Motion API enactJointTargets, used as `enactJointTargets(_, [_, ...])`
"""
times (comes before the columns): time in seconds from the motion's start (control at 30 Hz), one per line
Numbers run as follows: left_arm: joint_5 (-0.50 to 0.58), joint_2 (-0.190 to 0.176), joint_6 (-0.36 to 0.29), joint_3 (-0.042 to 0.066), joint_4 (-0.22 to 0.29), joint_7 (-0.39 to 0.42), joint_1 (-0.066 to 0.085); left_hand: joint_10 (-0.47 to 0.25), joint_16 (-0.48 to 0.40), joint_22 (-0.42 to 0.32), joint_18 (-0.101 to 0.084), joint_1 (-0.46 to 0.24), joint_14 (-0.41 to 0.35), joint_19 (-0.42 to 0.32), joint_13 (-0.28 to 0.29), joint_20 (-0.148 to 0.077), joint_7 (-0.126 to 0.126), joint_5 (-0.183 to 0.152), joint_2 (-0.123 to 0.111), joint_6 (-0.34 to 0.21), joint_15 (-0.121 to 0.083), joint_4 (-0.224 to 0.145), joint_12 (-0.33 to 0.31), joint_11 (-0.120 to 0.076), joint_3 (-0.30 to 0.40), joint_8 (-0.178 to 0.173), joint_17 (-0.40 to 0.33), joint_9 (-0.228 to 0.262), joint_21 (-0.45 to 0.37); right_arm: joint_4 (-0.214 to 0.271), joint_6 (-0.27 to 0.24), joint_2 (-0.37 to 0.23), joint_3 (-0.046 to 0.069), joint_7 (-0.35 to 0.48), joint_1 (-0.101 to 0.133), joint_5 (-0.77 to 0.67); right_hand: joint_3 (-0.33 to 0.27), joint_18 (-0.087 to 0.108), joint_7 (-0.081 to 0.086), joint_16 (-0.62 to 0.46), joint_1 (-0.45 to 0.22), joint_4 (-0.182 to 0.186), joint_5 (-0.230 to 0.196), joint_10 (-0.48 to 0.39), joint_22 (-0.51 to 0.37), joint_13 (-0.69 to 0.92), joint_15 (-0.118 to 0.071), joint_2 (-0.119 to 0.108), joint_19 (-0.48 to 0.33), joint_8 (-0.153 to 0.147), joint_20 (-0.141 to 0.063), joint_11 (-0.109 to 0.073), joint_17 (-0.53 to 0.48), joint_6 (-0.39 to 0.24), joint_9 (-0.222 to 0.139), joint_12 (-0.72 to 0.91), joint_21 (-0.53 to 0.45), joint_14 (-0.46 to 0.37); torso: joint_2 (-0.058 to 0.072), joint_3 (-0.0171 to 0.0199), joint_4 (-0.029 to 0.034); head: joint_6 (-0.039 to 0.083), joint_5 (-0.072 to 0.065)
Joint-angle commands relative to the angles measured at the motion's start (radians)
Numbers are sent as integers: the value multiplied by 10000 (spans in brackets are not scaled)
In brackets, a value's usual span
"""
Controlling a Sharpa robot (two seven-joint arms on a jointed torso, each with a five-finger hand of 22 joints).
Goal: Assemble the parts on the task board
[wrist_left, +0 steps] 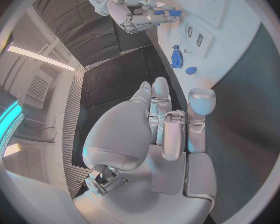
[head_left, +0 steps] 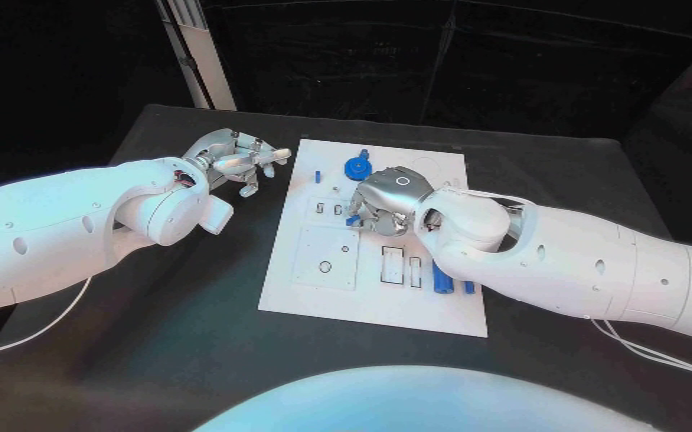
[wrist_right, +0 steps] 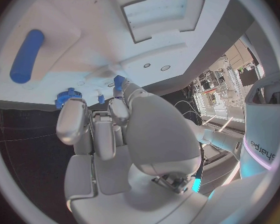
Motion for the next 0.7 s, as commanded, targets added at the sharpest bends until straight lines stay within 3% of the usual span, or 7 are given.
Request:
enactJointTargets(0.03, [33,-4,76,7,20,83,16,-71,-36,-11,-49,20,794,-90,-12,-7,24,26,-112,-62,-21,21,-30,-9,58,-34,1663,-12,-15,109,-485,-54,8,-159,21,-168,63,-141,-186,-52,-86,-5,4,57,6,-13,-93,-62,57,116,-19,-18,1803,265,134,15,58,842,-1,-6,2,3,2])
enactJointTargets(0.4, [33,61,151,6,2,83,13,-77,-49,-30,-45,18,789,-104,-22,-2,31,24,-116,-69,-16,24,-43,-2,104,-38,1642,-16,-35,221,-62,-100,15,-786,40,-709,110,-131,-201,-98,-210,-10,5,-16,-38,-133,-107,-258,28,149,-34,-34,1748,291,146,-111,30,827,-2,-5,1,36,-9])
enactJointTargets(0.7, [33,106,165,6,-16,79,12,-77,-49,-30,-45,18,789,-104,-22,-2,31,24,-116,-69,-16,24,-43,-2,104,-38,1642,-16,-35,-160,72,227,15,-1020,105,-869,121,-130,-200,-110,-234,-6,5,-59,-47,-201,-109,-287,22,153,-36,-34,1734,294,147,-183,24,824,-8,-13,8,61,-42])
